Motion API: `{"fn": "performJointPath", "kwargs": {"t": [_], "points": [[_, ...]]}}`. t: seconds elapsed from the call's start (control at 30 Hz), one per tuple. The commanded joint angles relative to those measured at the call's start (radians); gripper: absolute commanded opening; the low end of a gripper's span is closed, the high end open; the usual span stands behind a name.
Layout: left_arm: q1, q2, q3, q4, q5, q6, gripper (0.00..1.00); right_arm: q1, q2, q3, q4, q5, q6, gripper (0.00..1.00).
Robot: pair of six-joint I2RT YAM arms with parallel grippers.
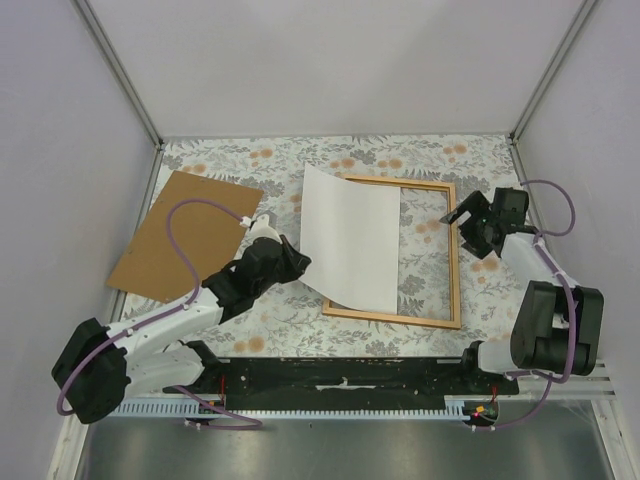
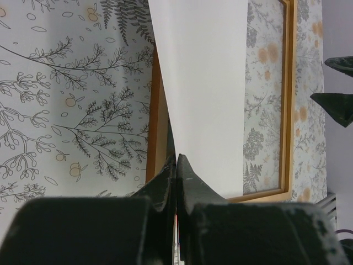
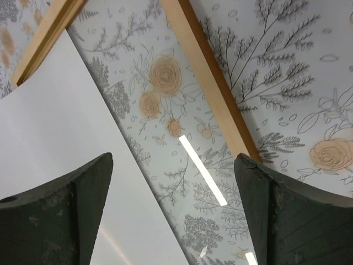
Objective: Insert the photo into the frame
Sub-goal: Move the frame body to the center of the board, then place the photo on the glass panel.
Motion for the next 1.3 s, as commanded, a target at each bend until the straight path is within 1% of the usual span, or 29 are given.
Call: {"fn": "performJointPath", "kwargs": {"t": [0.0, 0.17, 0.33, 0.7, 0.93, 1.1, 1.13, 1.27], "points": [[0.028, -0.003, -0.019, 0.091, 0.021, 0.045, 0.02, -0.002, -0.006, 0.08, -0.043, 0.149, -0.085, 0.98], [0.074, 0.022, -0.021, 0.111, 0.035, 0.059, 0.02, -0.002, 0.093, 0.077, 0.011, 0.128, -0.088, 0.98], [0.094, 0.049, -0.019, 0.142, 0.051, 0.059, 0.02, -0.002, 0.176, 0.074, 0.062, 0.101, -0.084, 0.98], [0.096, 0.12, -0.045, 0.237, 0.159, 0.053, 0.02, 0.016, 0.178, 0.056, 0.102, 0.055, -0.062, 0.98], [0.091, 0.16, -0.047, 0.283, 0.259, 0.074, 0.02, 0.031, 0.19, 0.076, 0.102, 0.048, -0.053, 0.98], [0.077, 0.174, -0.052, 0.282, 0.231, 0.043, 0.02, 0.044, 0.202, 0.085, 0.103, 0.046, -0.044, 0.98], [0.073, 0.172, -0.058, 0.291, 0.193, 0.037, 0.02, 0.047, 0.205, 0.085, 0.103, 0.042, -0.041, 0.98], [0.057, 0.195, -0.047, 0.317, 0.17, 0.013, 0.02, 0.059, 0.213, 0.086, 0.105, 0.037, -0.031, 0.98]]}}
